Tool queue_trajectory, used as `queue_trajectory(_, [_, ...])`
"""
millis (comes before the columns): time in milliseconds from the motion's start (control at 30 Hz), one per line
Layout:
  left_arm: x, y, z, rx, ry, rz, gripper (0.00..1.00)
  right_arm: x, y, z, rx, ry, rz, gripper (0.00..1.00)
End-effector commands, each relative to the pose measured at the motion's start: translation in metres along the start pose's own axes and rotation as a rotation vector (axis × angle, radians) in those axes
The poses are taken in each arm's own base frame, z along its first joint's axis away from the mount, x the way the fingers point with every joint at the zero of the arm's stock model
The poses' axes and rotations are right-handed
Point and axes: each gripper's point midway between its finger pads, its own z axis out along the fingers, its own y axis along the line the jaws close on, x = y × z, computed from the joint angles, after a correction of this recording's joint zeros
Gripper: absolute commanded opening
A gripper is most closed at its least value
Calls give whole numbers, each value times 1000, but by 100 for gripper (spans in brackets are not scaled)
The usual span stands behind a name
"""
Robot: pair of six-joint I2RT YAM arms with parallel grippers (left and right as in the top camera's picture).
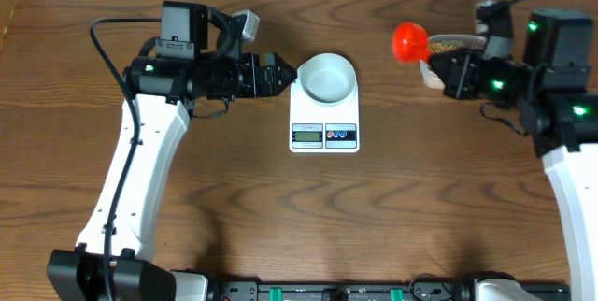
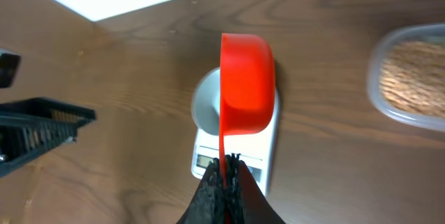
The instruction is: Scoop item into bowl and weigh 50g on scale
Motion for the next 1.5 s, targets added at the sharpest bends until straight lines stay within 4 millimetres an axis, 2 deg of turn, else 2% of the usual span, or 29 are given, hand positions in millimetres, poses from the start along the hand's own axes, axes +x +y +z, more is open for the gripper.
queue_trajectory(0, [5,2,1,-68,3,62,89,1,-7,-9,55,1,-67,1])
queue_trajectory(167, [13,3,13,-121,31,90,89,16,-12,-8,73,60,-65,1])
queue_trajectory(367, [20,1,26,-140,67,107,90,23,-18,-5,88,81,-52,1])
queue_trajectory(533, [21,3,28,-150,73,107,89,28,-20,-3,89,94,-45,1])
queue_trajectory(1467, [23,8,34,-158,91,97,89,28,-20,-2,89,94,-40,1])
